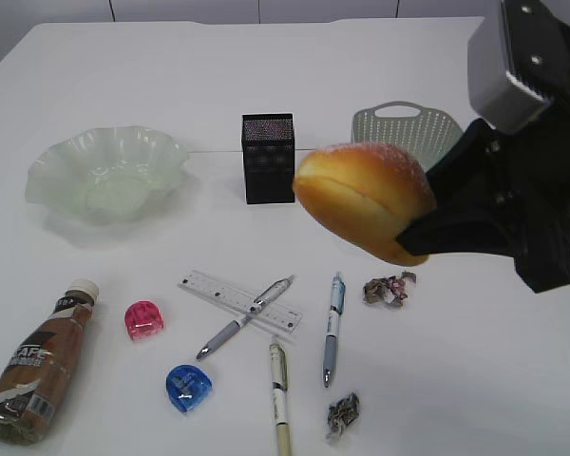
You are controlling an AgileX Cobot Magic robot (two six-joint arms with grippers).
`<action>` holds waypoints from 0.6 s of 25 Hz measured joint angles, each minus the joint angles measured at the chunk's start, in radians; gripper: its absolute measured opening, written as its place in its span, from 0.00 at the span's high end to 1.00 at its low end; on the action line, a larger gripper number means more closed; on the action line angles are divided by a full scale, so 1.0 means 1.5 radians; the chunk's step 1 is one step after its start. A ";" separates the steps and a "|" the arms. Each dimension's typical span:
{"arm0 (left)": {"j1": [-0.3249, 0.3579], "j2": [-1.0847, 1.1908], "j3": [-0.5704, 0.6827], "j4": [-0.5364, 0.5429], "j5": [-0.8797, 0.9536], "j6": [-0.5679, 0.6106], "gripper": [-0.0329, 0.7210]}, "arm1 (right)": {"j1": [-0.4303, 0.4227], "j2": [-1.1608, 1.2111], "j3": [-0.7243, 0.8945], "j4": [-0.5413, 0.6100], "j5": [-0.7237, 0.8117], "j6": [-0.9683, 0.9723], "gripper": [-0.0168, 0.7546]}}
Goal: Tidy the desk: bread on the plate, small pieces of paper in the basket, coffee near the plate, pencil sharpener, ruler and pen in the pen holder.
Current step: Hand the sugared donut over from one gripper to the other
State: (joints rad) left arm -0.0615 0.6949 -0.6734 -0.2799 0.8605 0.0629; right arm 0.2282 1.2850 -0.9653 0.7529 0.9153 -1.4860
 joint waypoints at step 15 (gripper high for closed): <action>0.000 0.000 0.000 -0.077 -0.039 0.145 0.28 | 0.073 0.000 0.000 0.129 -0.019 0.000 0.61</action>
State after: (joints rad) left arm -0.0615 0.6949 -0.6734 -0.3958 0.8014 0.2800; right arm 0.3369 1.2850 -0.9653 0.9465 0.8873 -1.4860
